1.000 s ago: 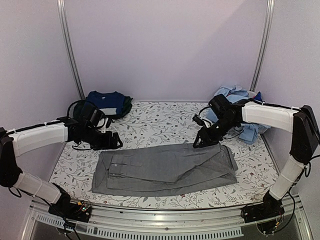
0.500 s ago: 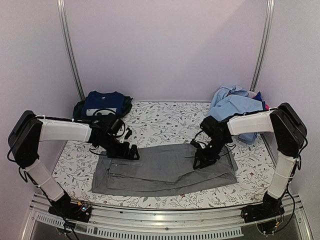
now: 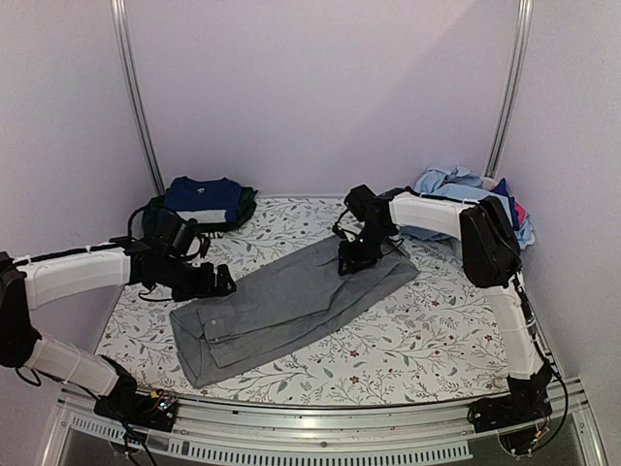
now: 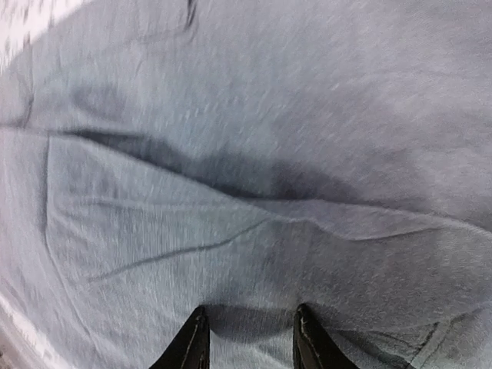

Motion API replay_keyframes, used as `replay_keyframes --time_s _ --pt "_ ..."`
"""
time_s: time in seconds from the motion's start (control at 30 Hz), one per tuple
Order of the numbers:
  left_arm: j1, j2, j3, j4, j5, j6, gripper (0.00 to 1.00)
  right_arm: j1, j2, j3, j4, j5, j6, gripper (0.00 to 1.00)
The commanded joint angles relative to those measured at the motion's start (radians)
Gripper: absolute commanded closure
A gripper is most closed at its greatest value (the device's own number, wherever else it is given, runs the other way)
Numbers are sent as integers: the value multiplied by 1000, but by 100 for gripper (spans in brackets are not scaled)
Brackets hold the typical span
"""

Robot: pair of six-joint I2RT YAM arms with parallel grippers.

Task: Fold and stack the mixed laundry pile
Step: Rotate the rectangle-folded shirt at the center of the board.

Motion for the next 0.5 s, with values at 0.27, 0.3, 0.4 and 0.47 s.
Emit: replay_keyframes --time_s 0.27,0.3,0.4,0.47 --pt "4 -7 160 -134 -49 116 0 2 -125 117 76 16 -3 53" --pt "-13 30 188 -152 -63 137 0 5 -166 54 88 -6 13 54" --pt "-55 117 237 -174 -113 190 4 7 -234 -81 57 -54 64 59" --pt "-71 172 272 -182 -127 218 9 13 -245 -166 81 -67 82 61"
